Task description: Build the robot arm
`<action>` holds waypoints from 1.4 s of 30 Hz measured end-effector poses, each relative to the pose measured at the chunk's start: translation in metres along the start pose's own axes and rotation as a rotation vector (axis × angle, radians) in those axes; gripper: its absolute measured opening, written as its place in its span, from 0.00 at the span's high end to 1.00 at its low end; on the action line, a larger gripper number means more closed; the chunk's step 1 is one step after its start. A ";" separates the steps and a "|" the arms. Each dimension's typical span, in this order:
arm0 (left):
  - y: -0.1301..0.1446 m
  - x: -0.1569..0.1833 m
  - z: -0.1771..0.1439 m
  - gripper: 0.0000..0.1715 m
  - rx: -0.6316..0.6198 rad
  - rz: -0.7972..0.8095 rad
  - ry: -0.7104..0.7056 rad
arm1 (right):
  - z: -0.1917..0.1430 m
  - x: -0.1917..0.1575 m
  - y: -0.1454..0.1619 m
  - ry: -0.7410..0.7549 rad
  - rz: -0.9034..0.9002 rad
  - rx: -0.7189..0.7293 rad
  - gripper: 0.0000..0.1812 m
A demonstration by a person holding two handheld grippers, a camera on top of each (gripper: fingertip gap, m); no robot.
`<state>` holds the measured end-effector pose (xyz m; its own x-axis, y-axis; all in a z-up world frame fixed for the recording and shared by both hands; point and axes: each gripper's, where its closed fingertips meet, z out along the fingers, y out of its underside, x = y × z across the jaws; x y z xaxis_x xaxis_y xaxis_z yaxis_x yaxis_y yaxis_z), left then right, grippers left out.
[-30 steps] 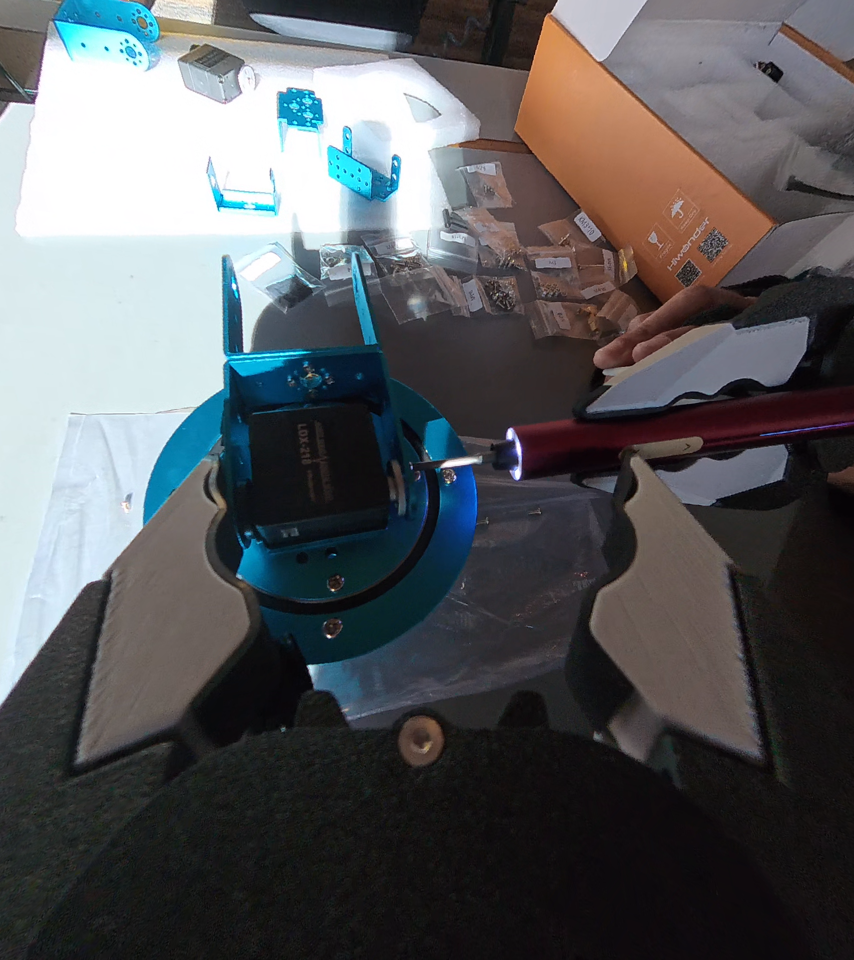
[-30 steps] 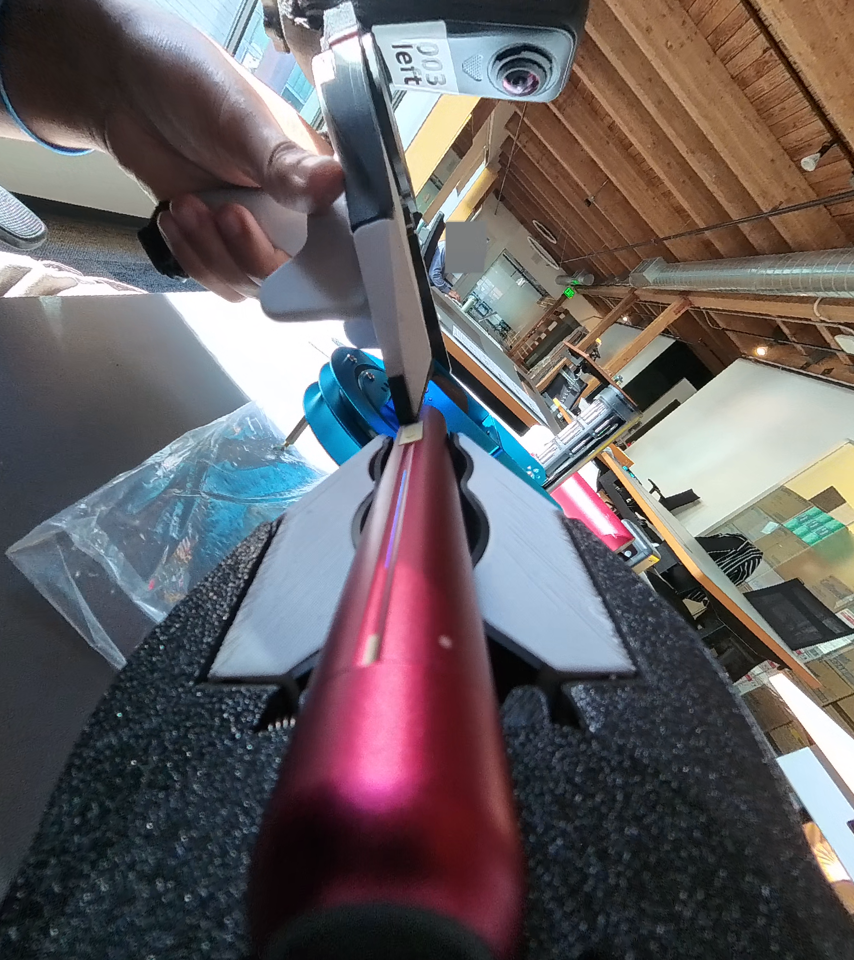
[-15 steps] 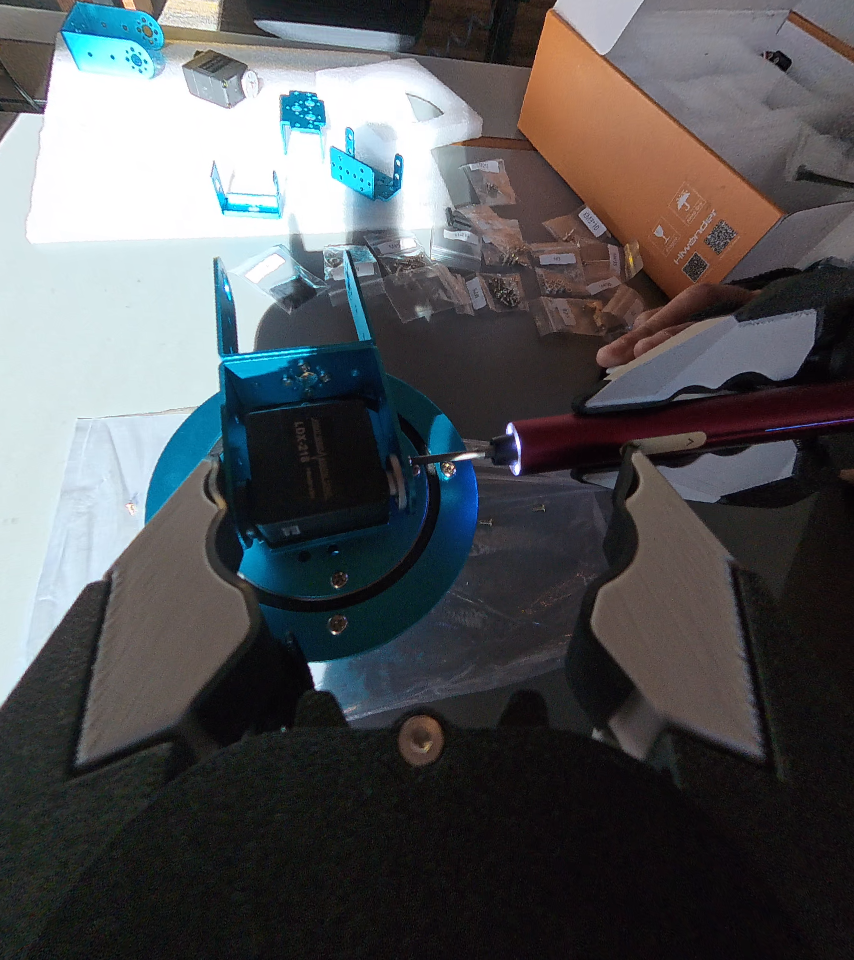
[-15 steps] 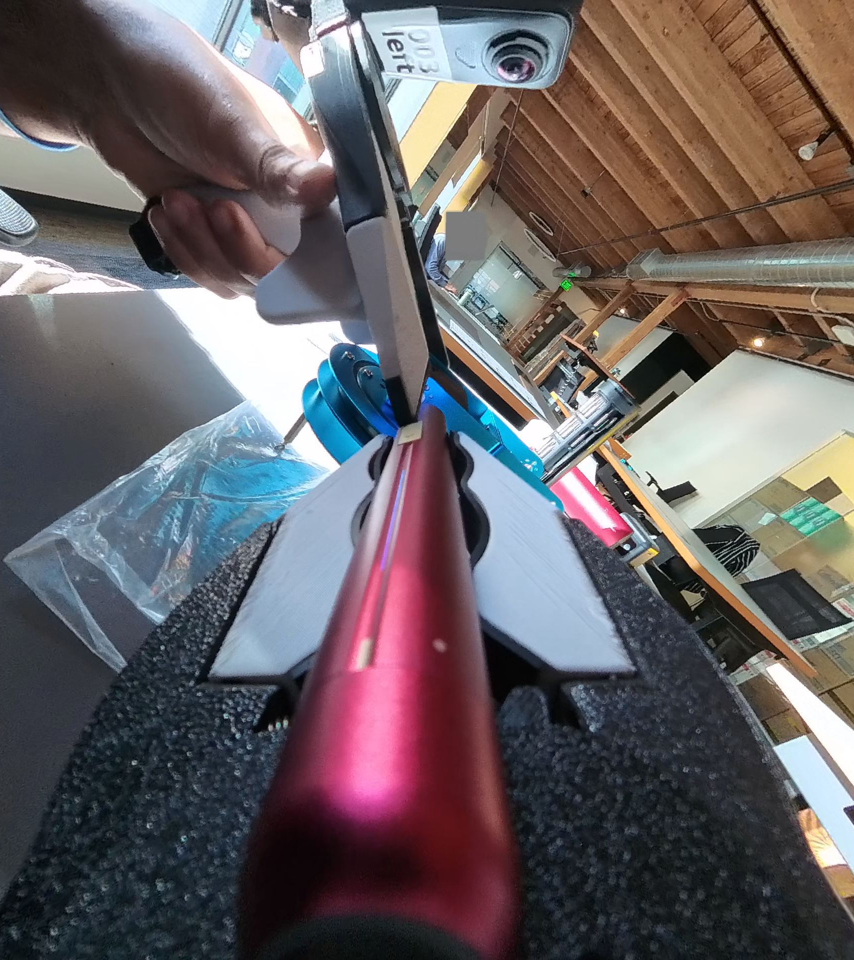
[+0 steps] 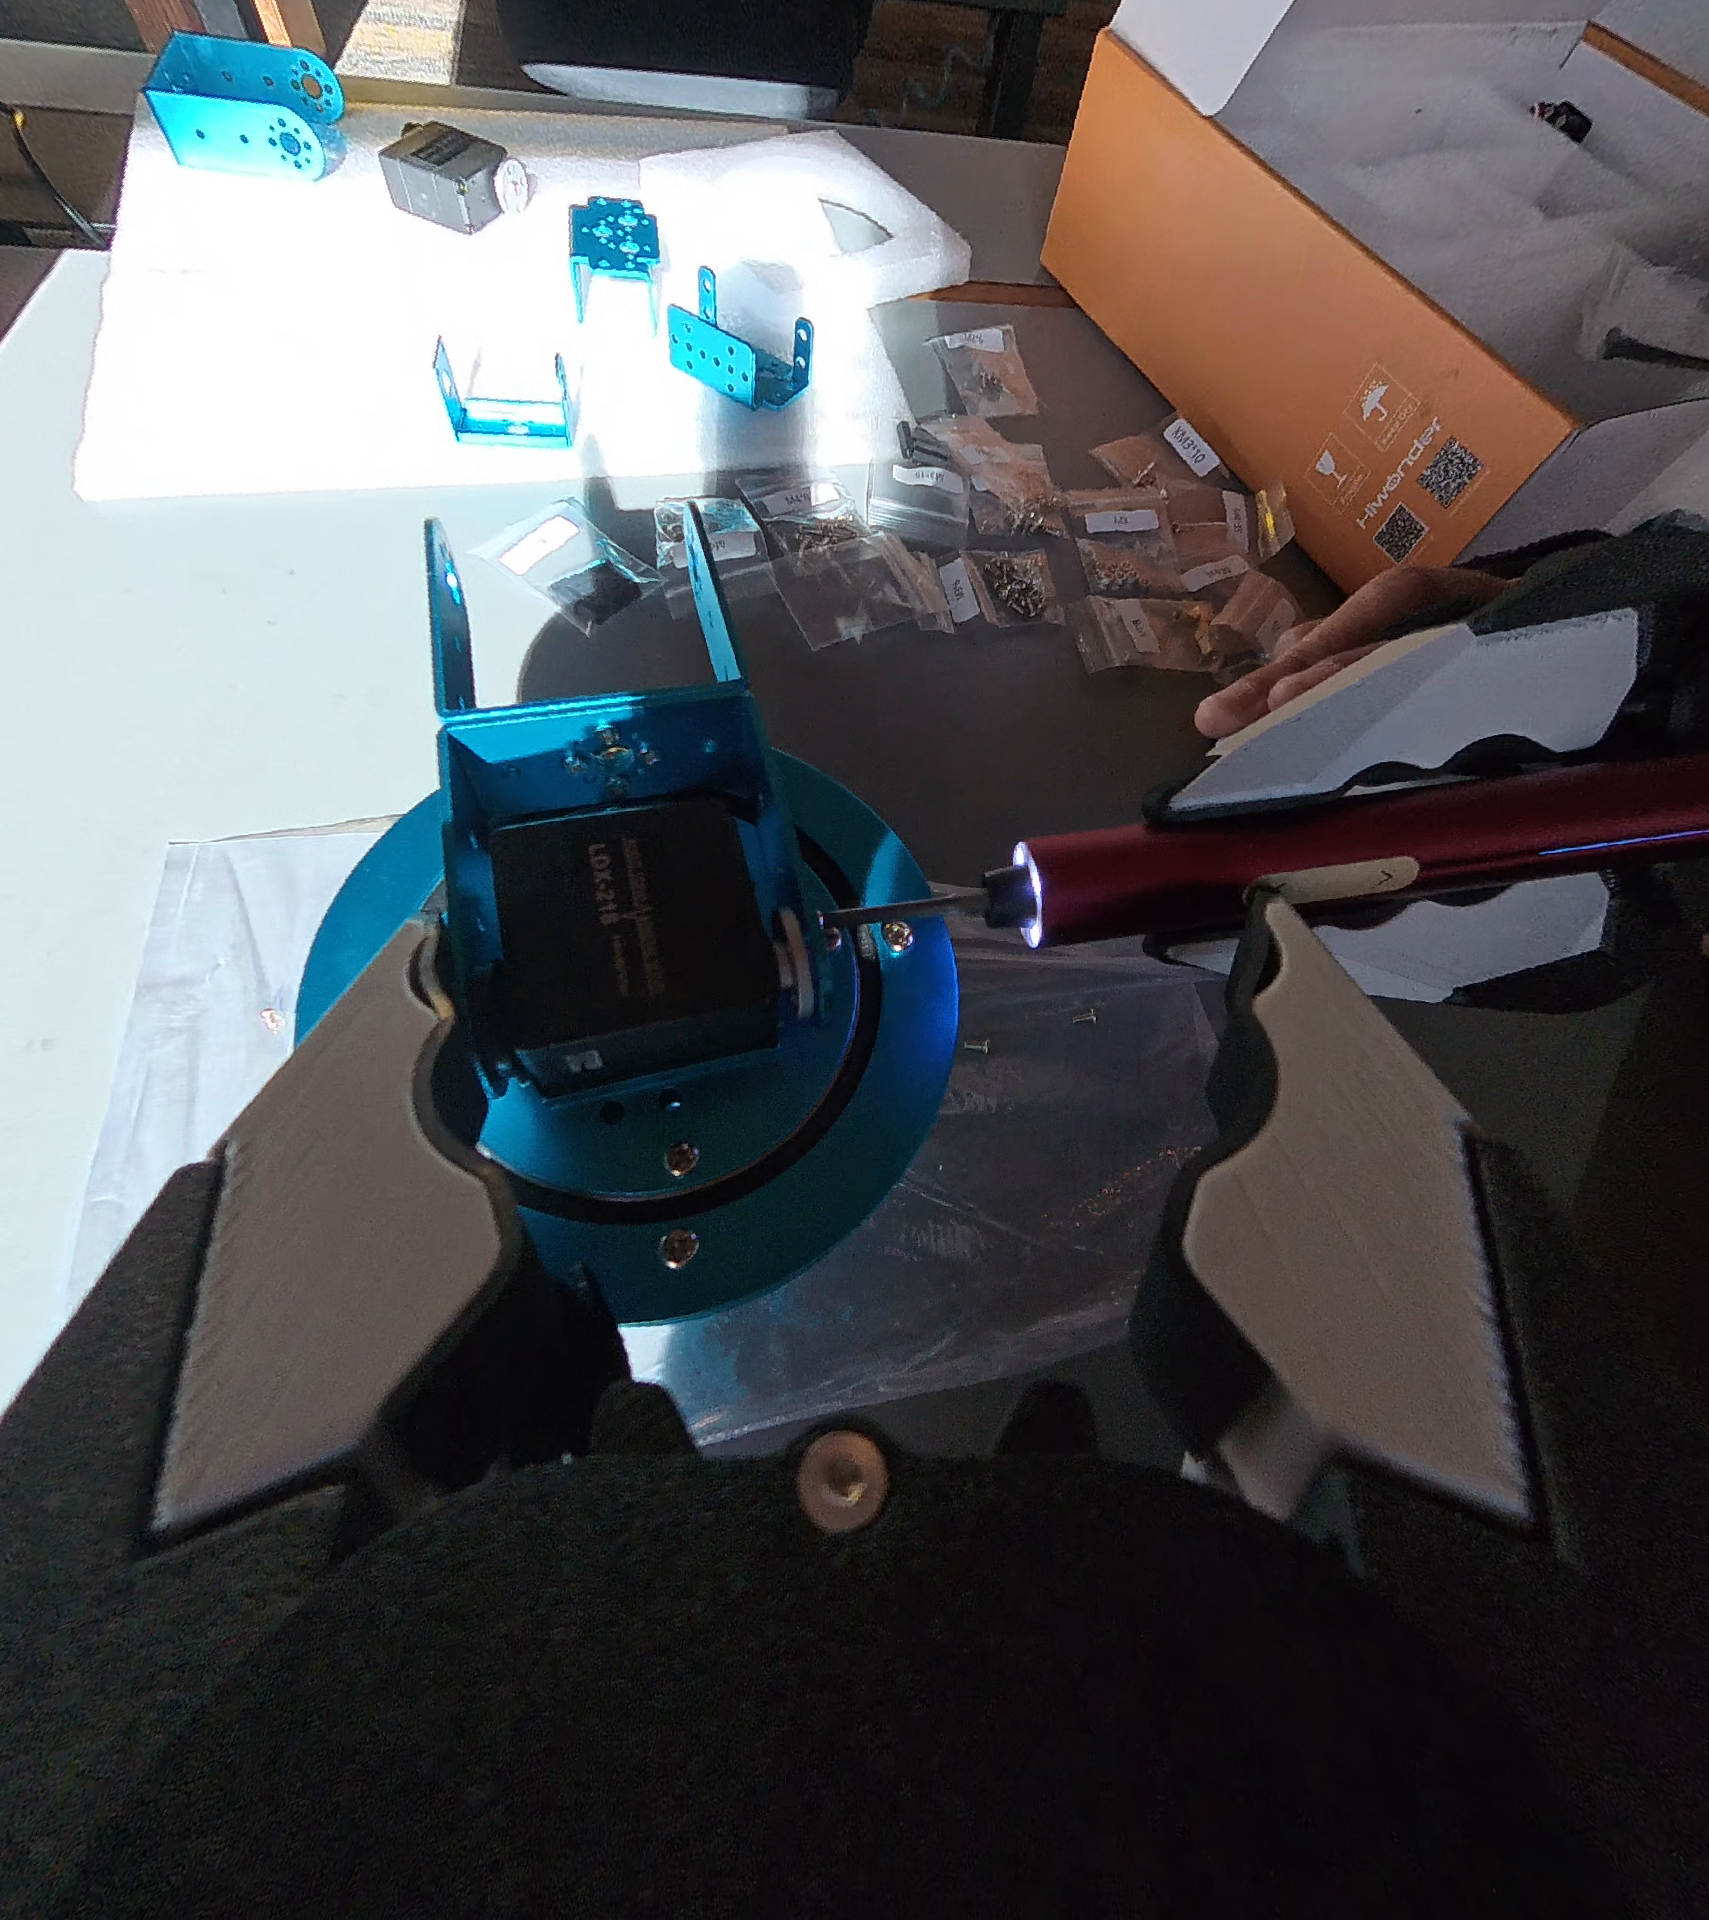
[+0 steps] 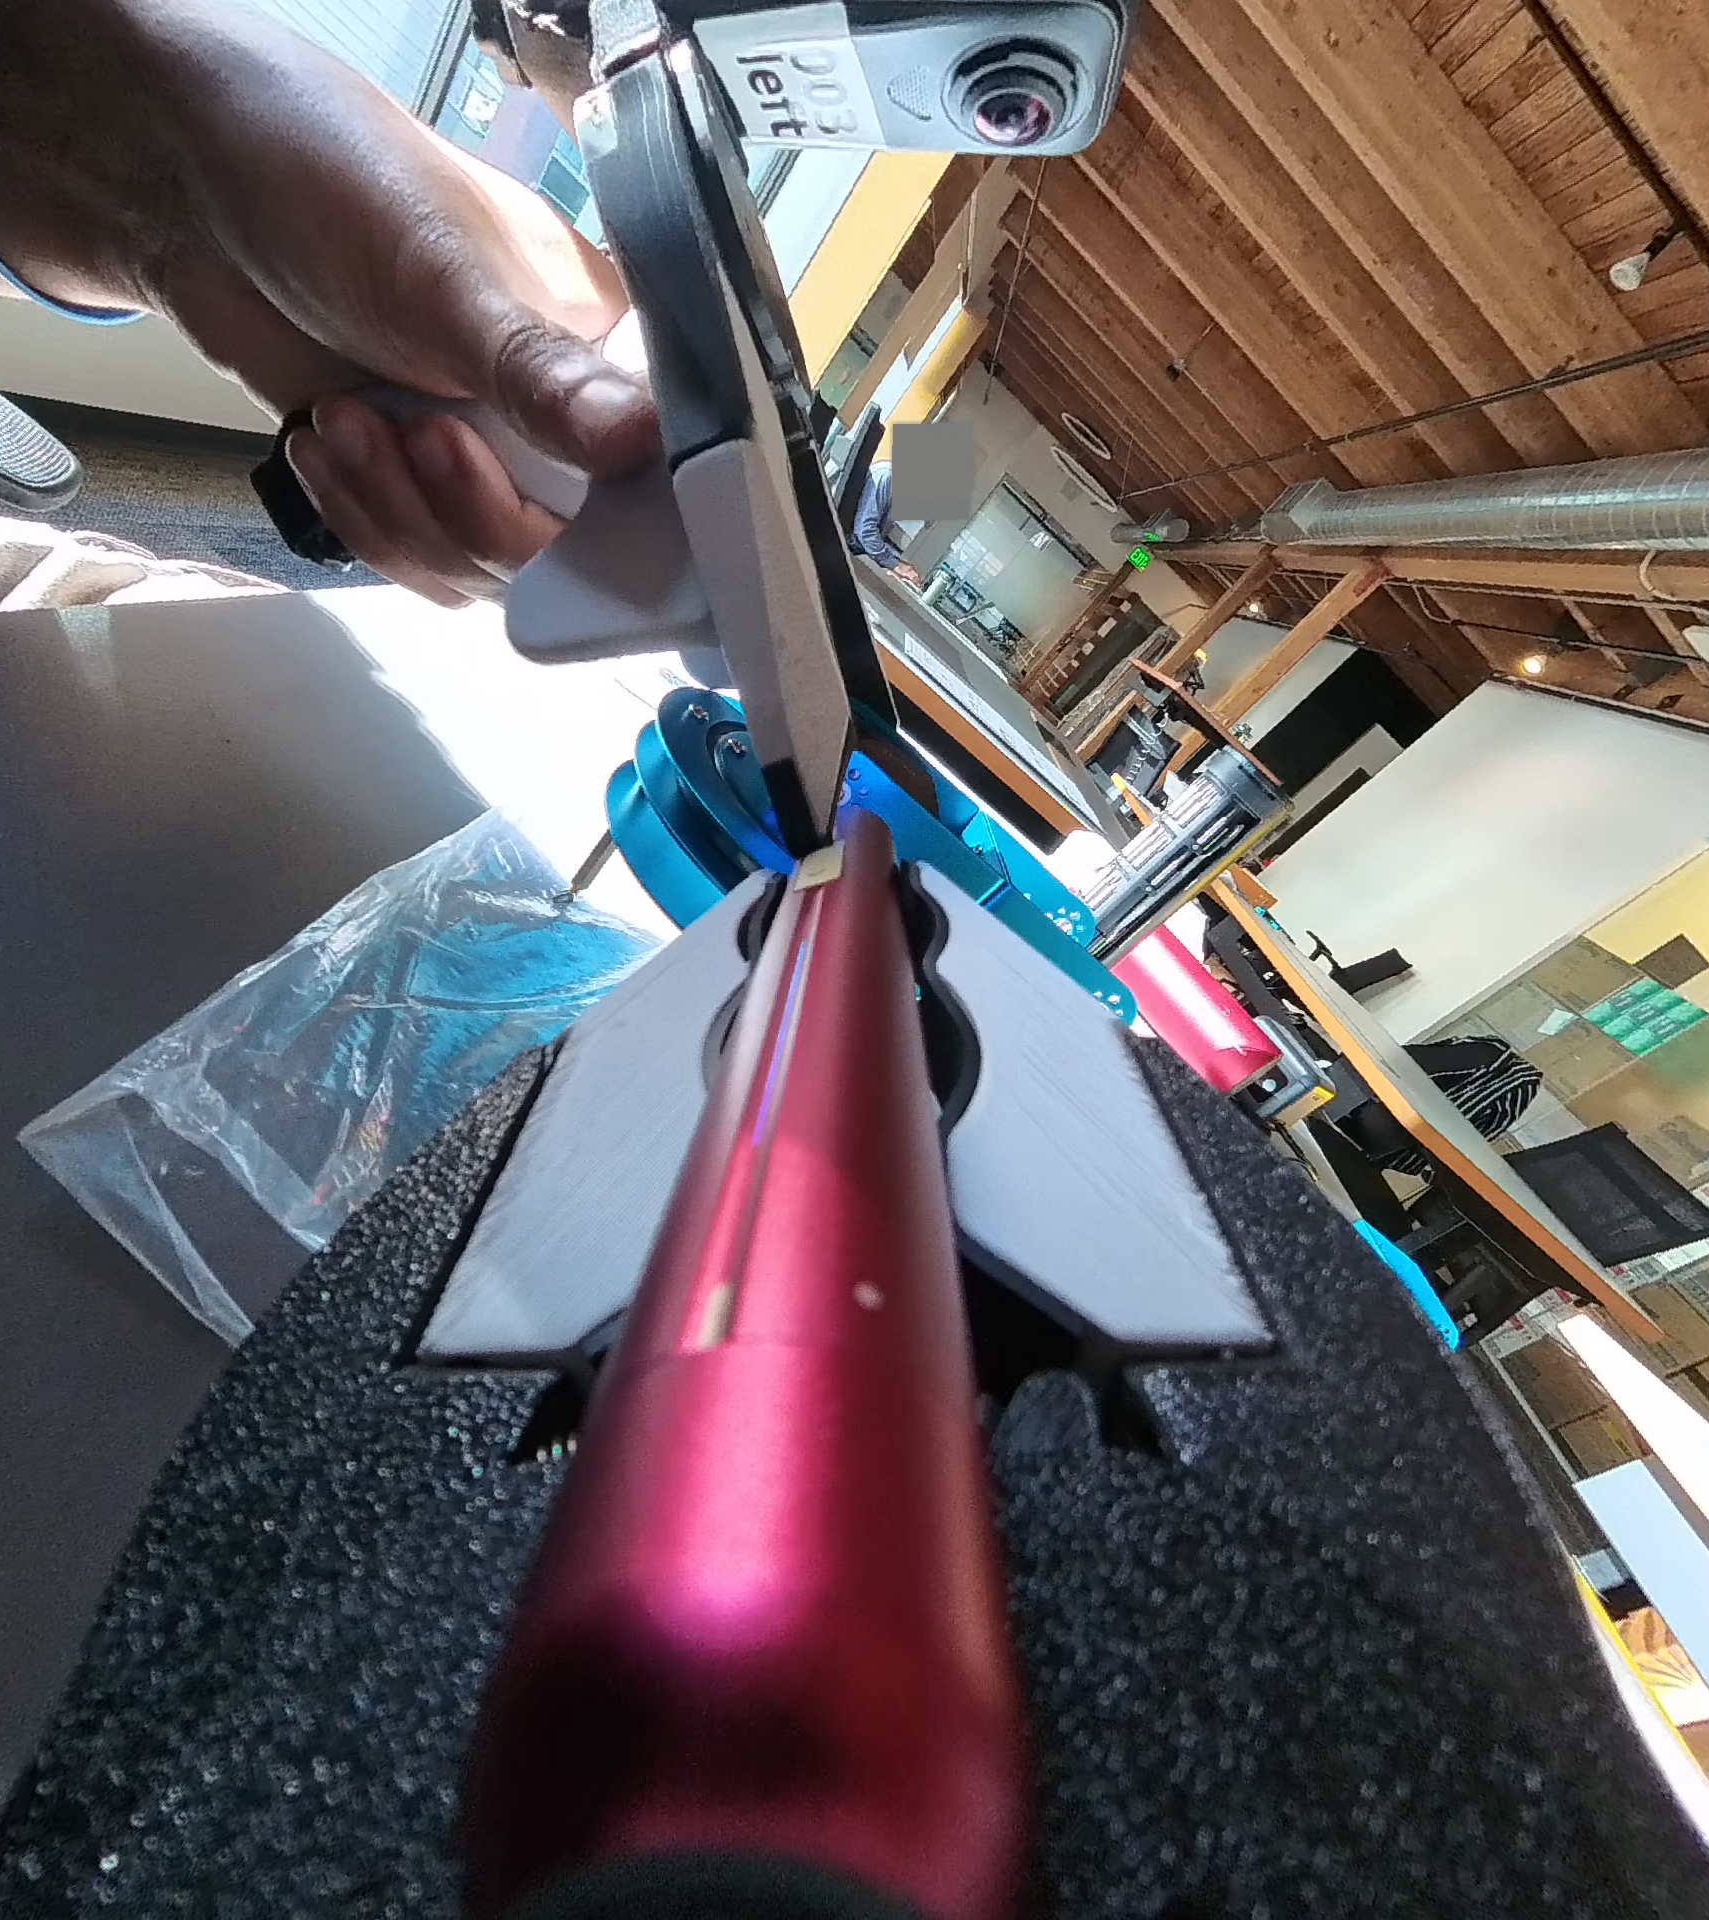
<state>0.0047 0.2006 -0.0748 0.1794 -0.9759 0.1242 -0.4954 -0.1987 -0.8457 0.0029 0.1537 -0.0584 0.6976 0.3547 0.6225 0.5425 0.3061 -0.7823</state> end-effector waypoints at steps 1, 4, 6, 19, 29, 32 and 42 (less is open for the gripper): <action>0.000 0.000 0.000 0.16 0.001 0.002 0.000 | 0.000 0.000 0.000 0.000 0.000 0.000 0.88; 0.000 0.000 0.000 0.17 0.000 0.001 0.002 | 0.000 0.000 0.000 0.001 0.004 -0.002 0.88; 0.000 0.000 0.000 0.17 0.001 0.000 0.002 | 0.000 0.000 0.000 0.002 0.007 -0.003 0.88; 0.001 0.000 -0.001 0.17 -0.004 -0.004 0.007 | 0.001 0.000 -0.001 0.005 0.013 -0.012 0.88; 0.002 0.000 -0.001 0.17 -0.015 -0.012 0.009 | 0.002 0.000 -0.002 0.007 -0.005 -0.024 0.88; 0.002 0.000 -0.001 0.17 -0.019 -0.014 0.008 | 0.002 0.000 -0.002 0.008 -0.012 -0.025 0.87; 0.003 0.001 -0.002 0.21 -0.064 0.007 0.046 | 0.005 0.003 -0.008 0.017 -0.123 -0.042 0.78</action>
<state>0.0015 0.1989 -0.0758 0.1370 -0.9801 0.1437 -0.5498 -0.1959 -0.8120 -0.0013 0.1566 -0.0502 0.6322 0.3012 0.7139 0.6435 0.3090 -0.7003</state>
